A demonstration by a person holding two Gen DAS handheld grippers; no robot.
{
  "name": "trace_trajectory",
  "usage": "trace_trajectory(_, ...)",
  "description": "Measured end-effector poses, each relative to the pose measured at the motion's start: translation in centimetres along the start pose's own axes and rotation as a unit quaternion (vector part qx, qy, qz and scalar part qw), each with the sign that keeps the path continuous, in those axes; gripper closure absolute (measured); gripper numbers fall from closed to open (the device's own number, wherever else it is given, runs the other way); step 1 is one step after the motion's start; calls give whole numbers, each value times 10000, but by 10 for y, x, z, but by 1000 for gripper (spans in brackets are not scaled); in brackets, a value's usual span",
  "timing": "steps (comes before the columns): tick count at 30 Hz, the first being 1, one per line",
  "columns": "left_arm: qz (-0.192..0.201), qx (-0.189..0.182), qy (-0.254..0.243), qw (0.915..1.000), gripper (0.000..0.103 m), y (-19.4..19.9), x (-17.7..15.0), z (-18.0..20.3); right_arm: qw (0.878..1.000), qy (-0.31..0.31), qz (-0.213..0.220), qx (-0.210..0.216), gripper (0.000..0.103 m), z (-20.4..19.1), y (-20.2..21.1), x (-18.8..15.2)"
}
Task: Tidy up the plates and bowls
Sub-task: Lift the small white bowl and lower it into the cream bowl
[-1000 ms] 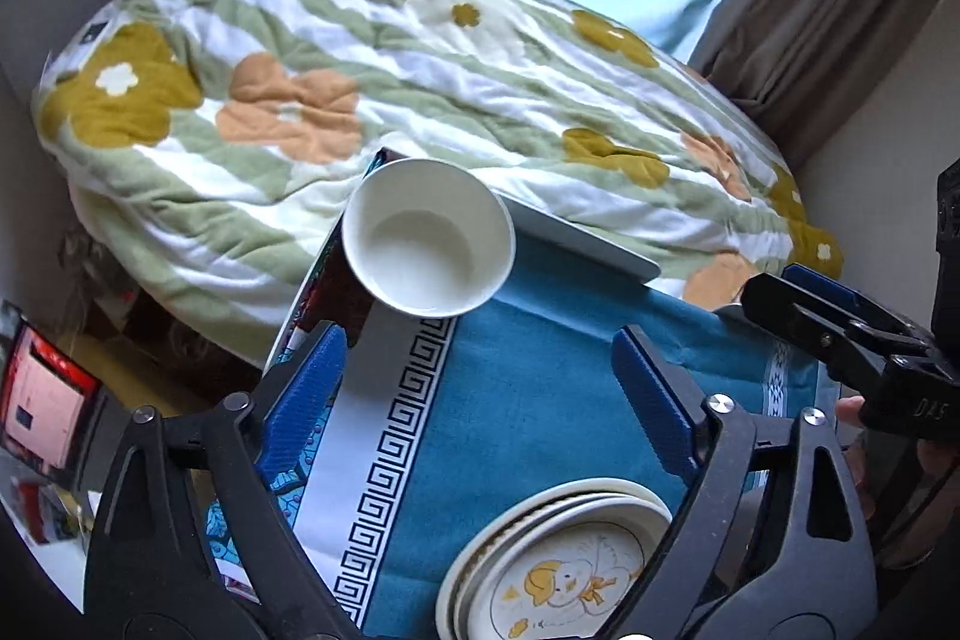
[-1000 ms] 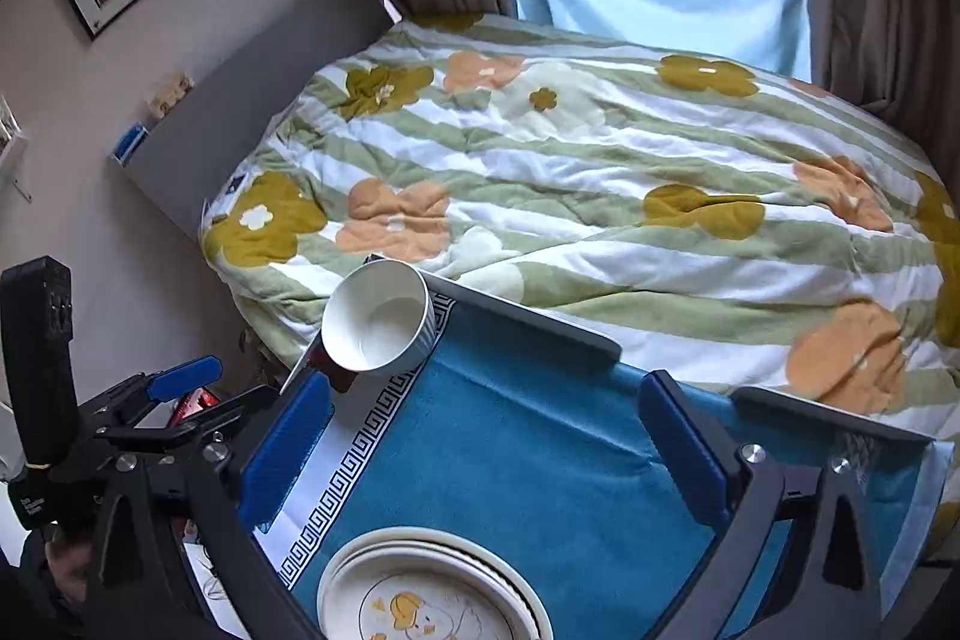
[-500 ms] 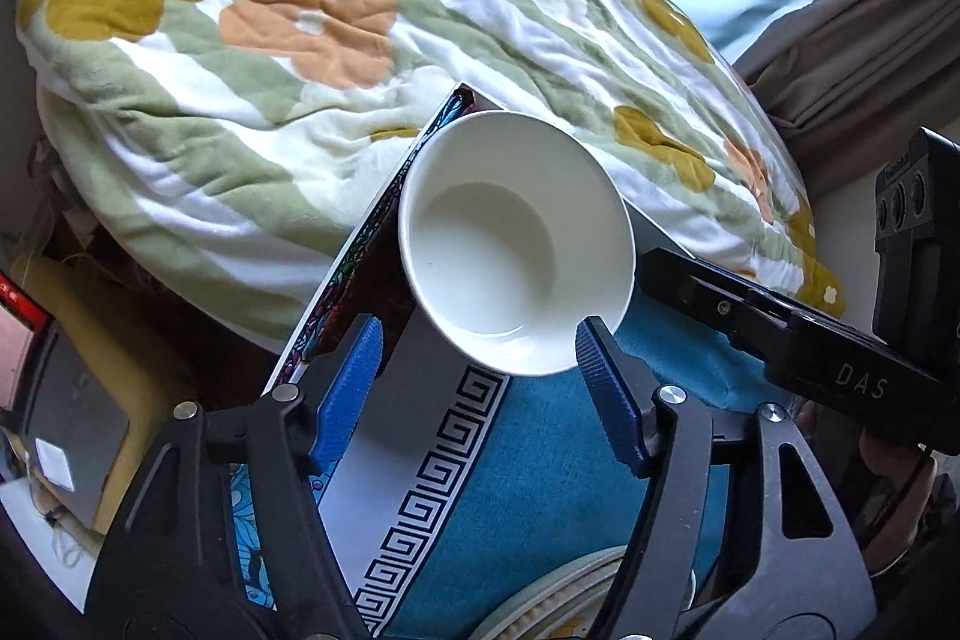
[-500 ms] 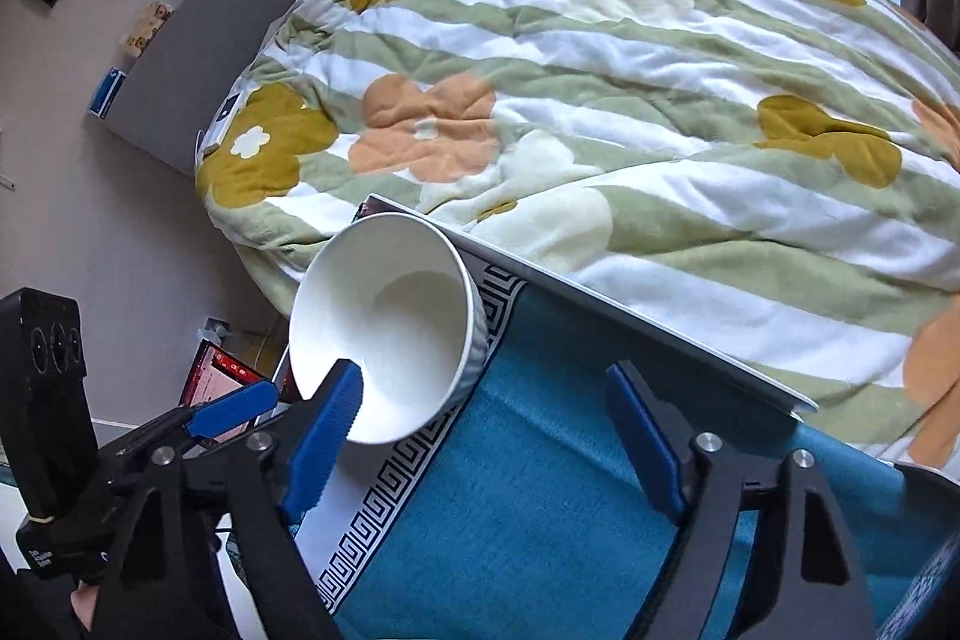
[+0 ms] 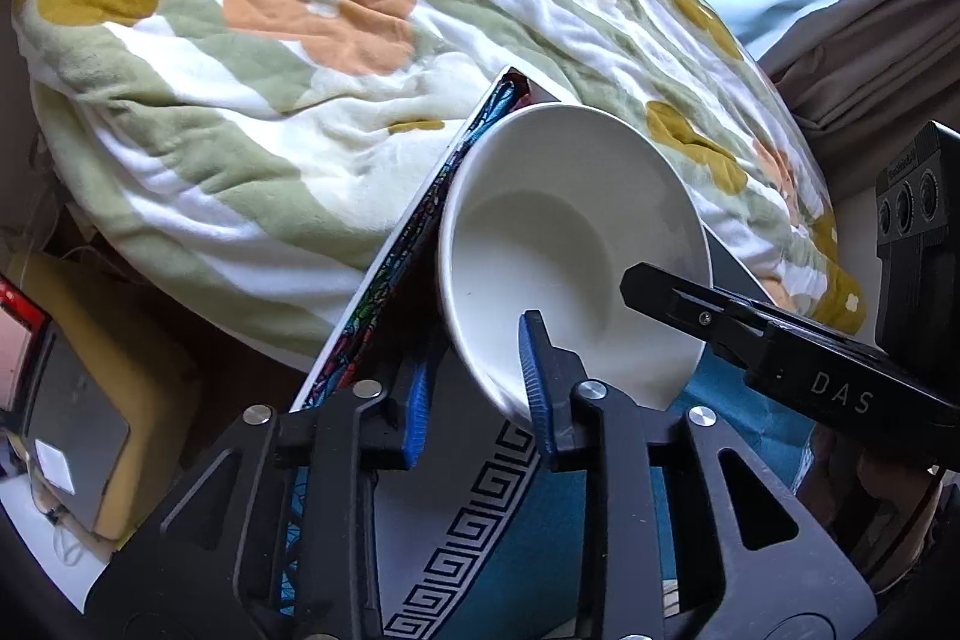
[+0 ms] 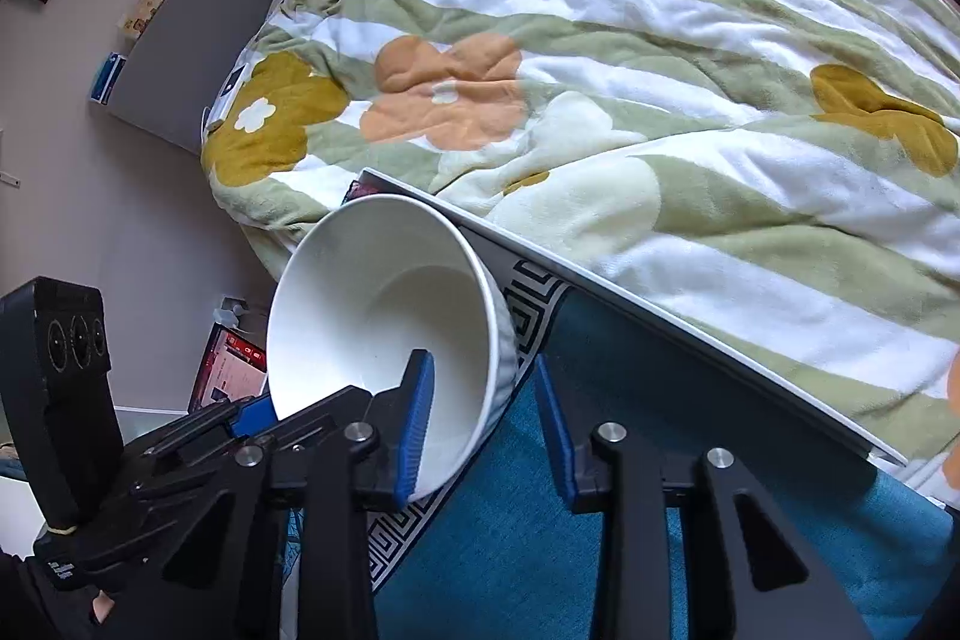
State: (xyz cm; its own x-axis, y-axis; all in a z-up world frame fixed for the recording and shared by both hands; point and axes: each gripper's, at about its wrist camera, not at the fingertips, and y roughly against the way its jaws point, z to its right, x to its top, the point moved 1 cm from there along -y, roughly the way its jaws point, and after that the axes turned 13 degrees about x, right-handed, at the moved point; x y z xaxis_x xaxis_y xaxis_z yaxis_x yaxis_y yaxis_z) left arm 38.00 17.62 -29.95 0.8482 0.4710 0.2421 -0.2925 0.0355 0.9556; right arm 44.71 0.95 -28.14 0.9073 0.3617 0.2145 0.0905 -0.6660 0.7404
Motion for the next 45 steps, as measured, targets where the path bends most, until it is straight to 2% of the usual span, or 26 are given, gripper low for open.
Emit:
trace_trajectory(2,15,-18,2,10000,79,-1,1,-1,10000,-35,23,-31,87,3,-2,0)
trace_trajectory(5,75,130,-115,9998,79,1,0,4,9999,-123,93,42,87,6,-1,-1)
trace_trajectory(13,201,205,-390,9988,80,11,-3,15,9997,-34,219,-122,87,1,7,-9)
trace_trajectory(18,425,193,-627,9969,80,37,-11,32,9988,-37,483,-119,87,-2,31,-20)
trace_trajectory(25,691,29,-1049,9921,80,89,-36,78,9952,-60,925,-305,87,-13,96,-53)
trace_trajectory(29,899,-26,-1397,9861,80,123,-63,115,9910,-138,1261,-417,87,-17,145,-83)
trace_trajectory(33,997,-285,-1727,9795,80,152,-102,157,9847,-281,1593,-652,87,-18,200,-123)
trace_trajectory(38,986,-576,-2124,9705,80,175,-159,204,9742,-472,1965,-1003,87,-11,264,-186)
trace_trajectory(45,825,-928,-2606,9574,80,193,-247,264,9595,-953,2296,-1325,87,12,319,-276)
